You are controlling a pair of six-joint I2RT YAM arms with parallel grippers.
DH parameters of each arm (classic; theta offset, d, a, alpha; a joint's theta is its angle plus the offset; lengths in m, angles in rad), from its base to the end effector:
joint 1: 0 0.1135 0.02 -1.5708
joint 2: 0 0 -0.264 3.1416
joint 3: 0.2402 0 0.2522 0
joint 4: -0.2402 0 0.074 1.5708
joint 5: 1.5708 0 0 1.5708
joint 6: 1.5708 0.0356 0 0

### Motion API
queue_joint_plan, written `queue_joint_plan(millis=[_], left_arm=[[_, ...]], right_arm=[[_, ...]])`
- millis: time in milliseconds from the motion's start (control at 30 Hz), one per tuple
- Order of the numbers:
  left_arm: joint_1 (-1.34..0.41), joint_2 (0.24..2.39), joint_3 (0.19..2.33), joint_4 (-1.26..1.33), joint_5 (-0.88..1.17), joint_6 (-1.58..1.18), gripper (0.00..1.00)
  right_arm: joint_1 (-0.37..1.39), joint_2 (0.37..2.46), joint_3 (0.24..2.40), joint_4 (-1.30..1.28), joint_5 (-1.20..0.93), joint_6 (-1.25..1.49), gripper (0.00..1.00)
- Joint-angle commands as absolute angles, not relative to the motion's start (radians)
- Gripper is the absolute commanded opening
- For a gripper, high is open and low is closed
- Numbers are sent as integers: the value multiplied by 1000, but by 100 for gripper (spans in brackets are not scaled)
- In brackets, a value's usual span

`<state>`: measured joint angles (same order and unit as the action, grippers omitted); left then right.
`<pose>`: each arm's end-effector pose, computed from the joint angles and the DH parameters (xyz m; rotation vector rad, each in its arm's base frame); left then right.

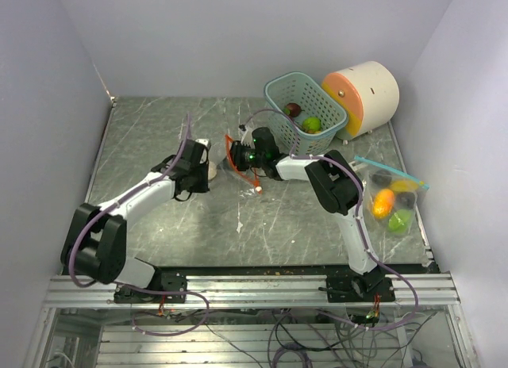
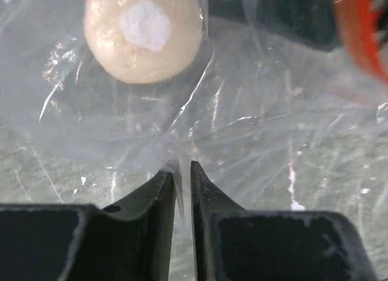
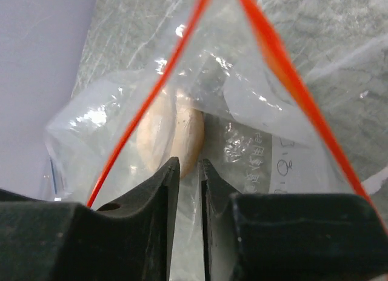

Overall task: Open the zip-top bag and remove the fake food
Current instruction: Pick up the fake fruit from the zipper food storage bag.

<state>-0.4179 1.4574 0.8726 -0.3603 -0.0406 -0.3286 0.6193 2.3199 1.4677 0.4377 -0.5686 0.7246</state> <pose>0.2672 -0.1171 0.2018 0.0965 2.5315 -0.2509 0.3972 0.3067 0.1201 -0.2994 2.1914 1.3794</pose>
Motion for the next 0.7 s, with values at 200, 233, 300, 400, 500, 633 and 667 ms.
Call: queue_joint_plan(millis=[200,233,300,400,500,633,667], left_arm=[[-390,1316,1059,-461,-47,-345,56],[-380,1317,1068,-460,-39,-354,56],[-353,1318,1074,-454,-32,-381,47],[-309,1309,1052,-421,1,-393,42],[-289,1326,1057,-447,21,-394,40],[-283,1347,1019,-398,28,-406,27],[-281,1363,1013,-388,28,-406,23]], right_arm=[[623,2327,1432,451,-548,739,18],[623,2327,1430,450,-547,740,18],[623,2324,1426,447,-546,735,17],[623,2322,1418,442,-544,730,17],[623,2319,1411,439,-540,726,17],[624,2321,1416,442,-547,730,17],[623,2322,1419,438,-548,730,17]])
